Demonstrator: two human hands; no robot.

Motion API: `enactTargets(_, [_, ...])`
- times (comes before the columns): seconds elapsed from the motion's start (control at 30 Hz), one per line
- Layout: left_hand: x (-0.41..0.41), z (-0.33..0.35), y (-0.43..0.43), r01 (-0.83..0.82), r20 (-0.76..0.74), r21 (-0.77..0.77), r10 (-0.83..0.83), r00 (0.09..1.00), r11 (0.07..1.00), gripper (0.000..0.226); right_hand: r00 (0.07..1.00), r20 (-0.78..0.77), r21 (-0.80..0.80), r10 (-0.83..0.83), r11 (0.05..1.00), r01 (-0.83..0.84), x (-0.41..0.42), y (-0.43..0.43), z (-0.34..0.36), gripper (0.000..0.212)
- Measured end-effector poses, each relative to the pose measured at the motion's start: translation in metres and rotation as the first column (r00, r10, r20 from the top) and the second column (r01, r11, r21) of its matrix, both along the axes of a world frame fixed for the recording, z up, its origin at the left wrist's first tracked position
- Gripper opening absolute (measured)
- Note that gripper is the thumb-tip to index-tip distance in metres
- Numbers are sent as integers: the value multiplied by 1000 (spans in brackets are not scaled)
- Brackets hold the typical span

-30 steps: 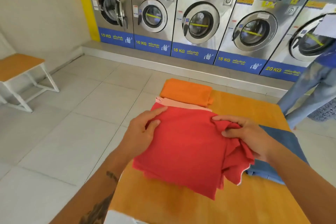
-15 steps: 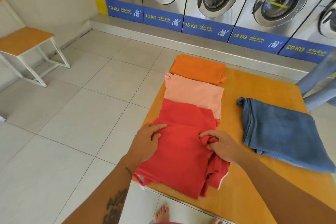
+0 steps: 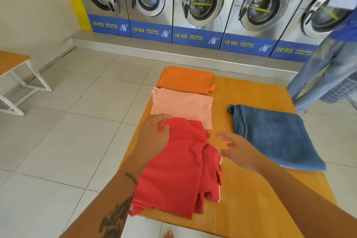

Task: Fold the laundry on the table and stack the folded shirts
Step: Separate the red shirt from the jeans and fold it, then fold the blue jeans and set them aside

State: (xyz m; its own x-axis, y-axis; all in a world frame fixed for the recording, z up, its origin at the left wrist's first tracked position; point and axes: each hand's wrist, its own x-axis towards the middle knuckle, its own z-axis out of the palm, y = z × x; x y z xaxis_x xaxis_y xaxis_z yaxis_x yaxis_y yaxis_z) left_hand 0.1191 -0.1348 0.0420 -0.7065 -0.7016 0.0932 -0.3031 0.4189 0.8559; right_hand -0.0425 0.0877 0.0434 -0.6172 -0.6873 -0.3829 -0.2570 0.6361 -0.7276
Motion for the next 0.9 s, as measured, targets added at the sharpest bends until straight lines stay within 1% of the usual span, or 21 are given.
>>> enactTargets(0.07, [-26,7,19,80,-15,-7,-80,997,997,33,996,9,16,-93,996,93,-18,24,1,53])
enactTargets(0.17, [-70,9,57,196,-17,-4,-196,980,981,35,971,47,-7,-233,972,233,-50,67,-1,56])
enactTargets(0.27, [-115,1,102,309,50,-5,-308,950,951,36,939,34,-24,-341,939,342,-83,115,-8,59])
enactTargets(0.33, [-143,-9,132,330,95,21,-330,939,944,39,912,-18,-9,-409,912,409,-106,147,-16,62])
enactTargets(0.4, [-169,-21,157,339,169,53,-343,924,939,42,889,-67,5,-453,891,455,-127,177,-24,66])
enactTargets(0.5, [-196,-39,186,316,267,63,-321,908,947,48,871,-54,38,-489,870,491,-157,213,-34,70])
enactTargets(0.6, [-207,-44,207,216,306,47,-220,926,975,50,885,-45,48,-464,883,466,-182,232,-39,72])
enactTargets(0.7, [-210,-44,221,139,327,26,-140,935,990,49,887,54,-3,-459,888,460,-198,236,-41,72])
enactTargets(0.77, [-209,-44,225,80,340,71,-100,935,994,53,891,134,-44,-434,896,443,-204,234,-43,74])
enactTargets(0.83, [-208,-49,228,23,365,129,-69,929,991,62,896,172,-59,-410,903,425,-207,229,-49,75])
enactTargets(0.9, [-208,-56,231,-14,397,174,-57,916,985,69,893,191,-66,-408,902,426,-206,224,-56,72])
